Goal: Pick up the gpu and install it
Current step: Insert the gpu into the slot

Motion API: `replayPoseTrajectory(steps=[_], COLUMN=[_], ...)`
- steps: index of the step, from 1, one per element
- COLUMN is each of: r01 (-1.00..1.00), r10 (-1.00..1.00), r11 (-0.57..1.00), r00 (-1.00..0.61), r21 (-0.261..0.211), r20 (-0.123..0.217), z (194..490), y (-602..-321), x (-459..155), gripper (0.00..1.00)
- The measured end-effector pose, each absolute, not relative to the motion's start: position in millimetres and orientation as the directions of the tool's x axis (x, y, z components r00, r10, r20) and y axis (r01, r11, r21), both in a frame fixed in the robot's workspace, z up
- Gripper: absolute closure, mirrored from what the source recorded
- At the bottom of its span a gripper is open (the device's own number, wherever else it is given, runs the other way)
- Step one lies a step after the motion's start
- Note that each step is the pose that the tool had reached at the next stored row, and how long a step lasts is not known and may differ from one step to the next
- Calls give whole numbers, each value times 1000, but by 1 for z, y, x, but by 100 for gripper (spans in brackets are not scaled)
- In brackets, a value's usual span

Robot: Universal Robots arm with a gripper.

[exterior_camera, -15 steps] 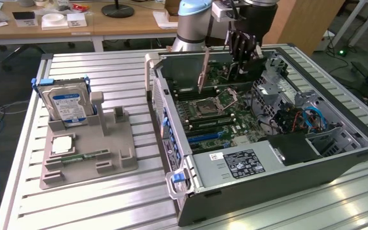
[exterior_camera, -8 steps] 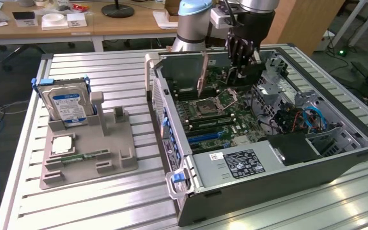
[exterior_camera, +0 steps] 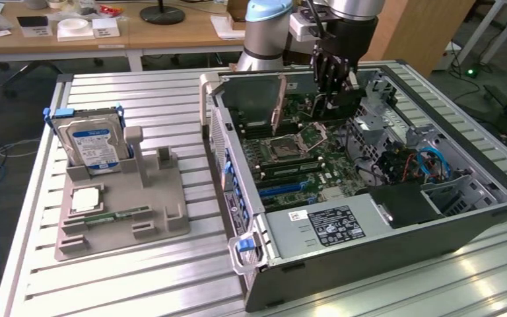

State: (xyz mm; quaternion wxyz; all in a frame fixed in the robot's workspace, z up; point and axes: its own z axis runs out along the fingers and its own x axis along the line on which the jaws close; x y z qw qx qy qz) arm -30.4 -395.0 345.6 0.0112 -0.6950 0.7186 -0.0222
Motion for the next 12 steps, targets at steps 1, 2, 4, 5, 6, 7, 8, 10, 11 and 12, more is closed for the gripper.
replayPoseTrajectory(steps=[1, 2, 4, 5, 6, 7, 8, 10, 11, 12], r01=[-998, -998, -998, -998, -998, -998, -998, -997, -997, -997], r10=[-999, -999, -999, -999, -999, -999, -999, -999, -999, -999], r11=[33, 33, 33, 33, 33, 33, 33, 32, 32, 31], r00=[-34, -34, -34, -34, -34, -34, -34, -33, -33, -32], r21=[-47, -47, -48, -48, -50, -56, -60, -68, -69, -69], r20=[15, 15, 15, 14, 14, 14, 14, 14, 14, 14], z=[346, 346, 345, 345, 344, 344, 343, 342, 341, 340], y=[-395, -395, -395, -395, -395, -395, -395, -395, -395, -395], x=[-30, -30, -30, -31, -31, -32, -32, -33, -33, -34], gripper=[73, 73, 73, 73, 73, 73, 73, 73, 73, 73])
